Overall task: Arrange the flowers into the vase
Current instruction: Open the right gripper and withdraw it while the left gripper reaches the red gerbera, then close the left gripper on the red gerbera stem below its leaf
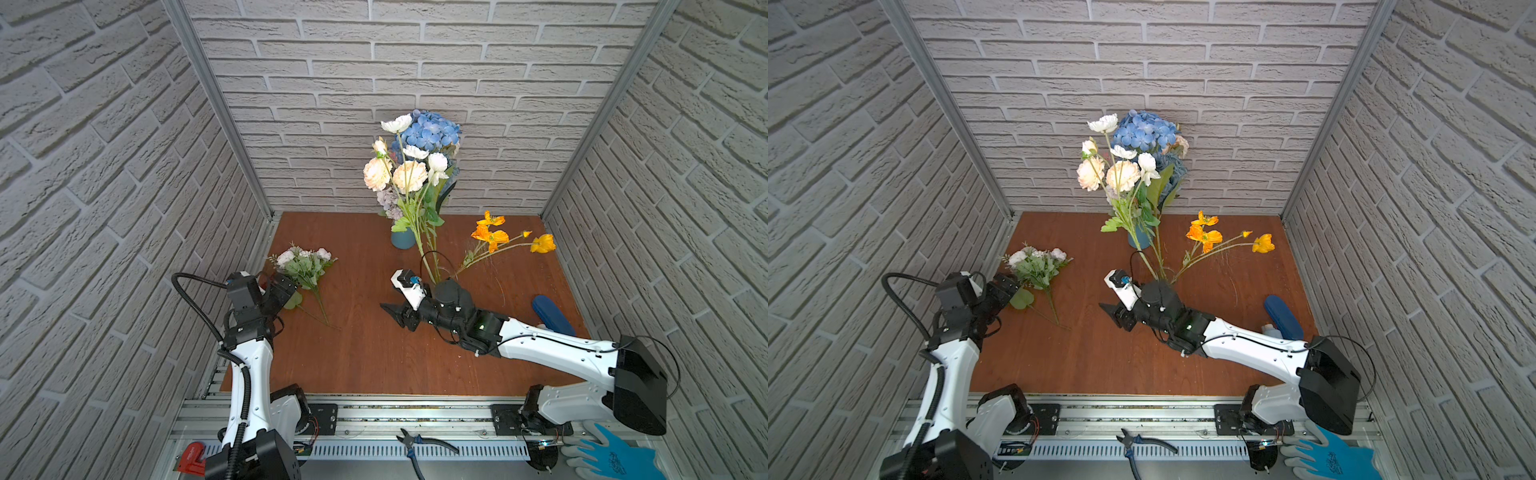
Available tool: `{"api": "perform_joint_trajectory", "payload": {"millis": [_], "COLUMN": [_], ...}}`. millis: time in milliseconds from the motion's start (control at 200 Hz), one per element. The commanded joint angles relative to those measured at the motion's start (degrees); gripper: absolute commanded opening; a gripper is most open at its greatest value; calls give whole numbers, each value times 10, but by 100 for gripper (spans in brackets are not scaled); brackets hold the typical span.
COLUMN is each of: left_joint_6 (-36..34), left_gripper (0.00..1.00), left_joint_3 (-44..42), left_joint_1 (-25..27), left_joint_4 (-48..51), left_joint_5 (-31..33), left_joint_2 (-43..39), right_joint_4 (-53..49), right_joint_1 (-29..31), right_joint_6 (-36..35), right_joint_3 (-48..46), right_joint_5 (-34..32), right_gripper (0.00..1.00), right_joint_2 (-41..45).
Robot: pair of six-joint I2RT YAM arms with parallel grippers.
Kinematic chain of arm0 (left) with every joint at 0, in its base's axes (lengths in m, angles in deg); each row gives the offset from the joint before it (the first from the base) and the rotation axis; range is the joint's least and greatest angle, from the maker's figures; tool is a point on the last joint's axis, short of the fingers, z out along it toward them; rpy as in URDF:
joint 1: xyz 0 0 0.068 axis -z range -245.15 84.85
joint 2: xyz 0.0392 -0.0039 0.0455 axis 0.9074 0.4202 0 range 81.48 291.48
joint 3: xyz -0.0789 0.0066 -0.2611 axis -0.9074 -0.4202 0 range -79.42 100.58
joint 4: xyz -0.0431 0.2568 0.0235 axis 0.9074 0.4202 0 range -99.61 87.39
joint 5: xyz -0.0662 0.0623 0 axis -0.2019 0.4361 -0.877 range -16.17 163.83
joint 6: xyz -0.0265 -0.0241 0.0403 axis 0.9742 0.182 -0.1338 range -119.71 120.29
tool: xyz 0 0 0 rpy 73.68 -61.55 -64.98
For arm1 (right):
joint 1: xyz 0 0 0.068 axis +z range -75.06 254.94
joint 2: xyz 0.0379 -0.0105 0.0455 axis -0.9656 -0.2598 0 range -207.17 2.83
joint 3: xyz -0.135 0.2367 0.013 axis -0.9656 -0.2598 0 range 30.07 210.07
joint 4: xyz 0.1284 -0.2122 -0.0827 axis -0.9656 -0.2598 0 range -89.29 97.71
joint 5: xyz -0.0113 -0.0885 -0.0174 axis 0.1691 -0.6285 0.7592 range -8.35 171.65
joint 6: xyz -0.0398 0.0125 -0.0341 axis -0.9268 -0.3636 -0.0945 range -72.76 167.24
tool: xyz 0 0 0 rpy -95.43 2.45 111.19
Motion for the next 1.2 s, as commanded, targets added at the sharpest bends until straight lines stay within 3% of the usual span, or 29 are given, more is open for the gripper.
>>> {"api": "perform_joint_trajectory", "payload": {"millis": [0, 135, 290, 730, 1195], "left_joint_6": [17, 36, 47, 53, 42], "left_gripper": [98, 84, 81, 57, 27], "left_joint_3": [-21, -46, -50, -24, 13], "left_joint_1": [-2, -3, 10, 91, 139], "left_joint_4": [-15, -77, -107, -117, -107], "left_joint_5": [-27, -50, -44, 113, 192], "left_joint_2": [15, 56, 108, 237, 331], "right_joint_4": [38, 69, 58, 52, 47], "right_joint_1": [6, 6, 6, 6, 6], "right_joint_6": [19, 32, 28, 25, 23], "right_joint_3": [17, 17, 27, 10, -1], "right_joint_5": [13, 27, 23, 5, -17], "right_gripper": [62, 62, 62, 62, 62], "right_joint_2": [-32, -68, -79, -57, -37]}}
